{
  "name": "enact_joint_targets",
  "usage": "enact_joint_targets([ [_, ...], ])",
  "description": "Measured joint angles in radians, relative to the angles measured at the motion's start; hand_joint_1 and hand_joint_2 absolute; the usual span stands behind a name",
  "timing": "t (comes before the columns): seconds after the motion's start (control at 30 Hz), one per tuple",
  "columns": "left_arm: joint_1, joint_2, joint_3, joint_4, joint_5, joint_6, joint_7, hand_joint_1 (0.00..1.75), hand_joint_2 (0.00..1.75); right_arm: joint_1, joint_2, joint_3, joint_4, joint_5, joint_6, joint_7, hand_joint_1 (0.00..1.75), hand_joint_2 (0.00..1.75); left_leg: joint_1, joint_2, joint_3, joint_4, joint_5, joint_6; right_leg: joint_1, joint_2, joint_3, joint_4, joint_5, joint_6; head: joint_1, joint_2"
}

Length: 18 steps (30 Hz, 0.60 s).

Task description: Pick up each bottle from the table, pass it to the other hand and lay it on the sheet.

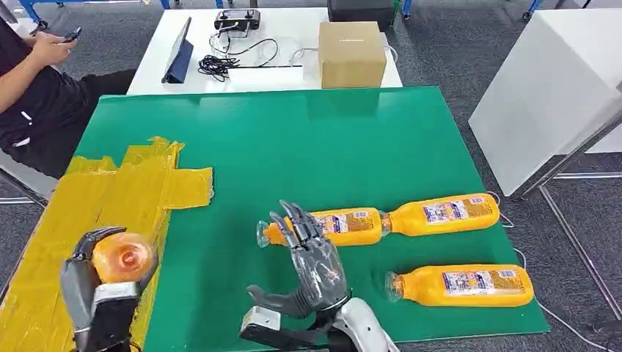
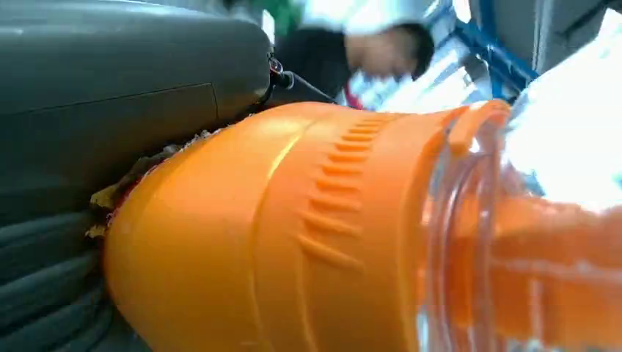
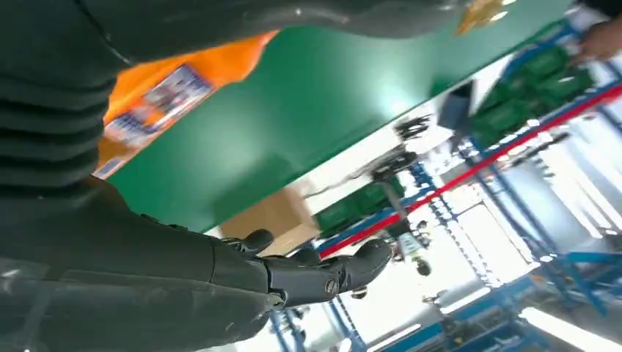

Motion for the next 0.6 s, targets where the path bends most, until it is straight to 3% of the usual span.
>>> enact_joint_targets([
  [0.17, -0.025, 0.032, 0.038, 0.123, -0.216, -0.079, 0.172, 1.75, 1.75, 0.013, -0.016, -0.059, -0.042, 0.062, 0.062, 0.047, 0.0, 1.75, 0.0, 0.001, 0.001, 0.0, 0.0, 0.0, 0.0, 0.001, 0.0, 0.0, 0.0, 0.0, 0.0, 0.0],
  [0.53, -0.058, 0.087, 0.056, 0.263, -0.326, -0.157, 0.241, 1.75, 1.75, 0.015, -0.045, -0.124, -0.069, 0.08, 0.095, 0.068, 0.0, 1.75, 0.0, 0.001, 0.0, 0.0, 0.0, 0.0, 0.0, 0.001, 0.0, 0.0, 0.0, 0.0, 0.0, 0.0],
  [0.57, -0.06, 0.09, 0.056, 0.269, -0.322, -0.161, 0.241, 0.0, 1.75, 0.016, -0.047, -0.127, -0.071, 0.08, 0.096, 0.068, 0.0, 1.75, 0.0, 0.001, 0.0, 0.0, 0.0, 0.0, 0.0, 0.001, 0.001, 0.0, 0.0, 0.0, 0.0, 0.0],
  [0.6, -0.062, 0.093, 0.056, 0.274, -0.321, -0.166, 0.241, 0.0, 1.75, 0.016, -0.048, -0.13, -0.071, 0.081, 0.096, 0.068, 0.0, 1.75, 0.0, 0.001, 0.001, 0.0, 0.0, 0.0, 0.0, 0.0, 0.001, 0.0, 0.0, 0.0, 0.0, 0.0],
])
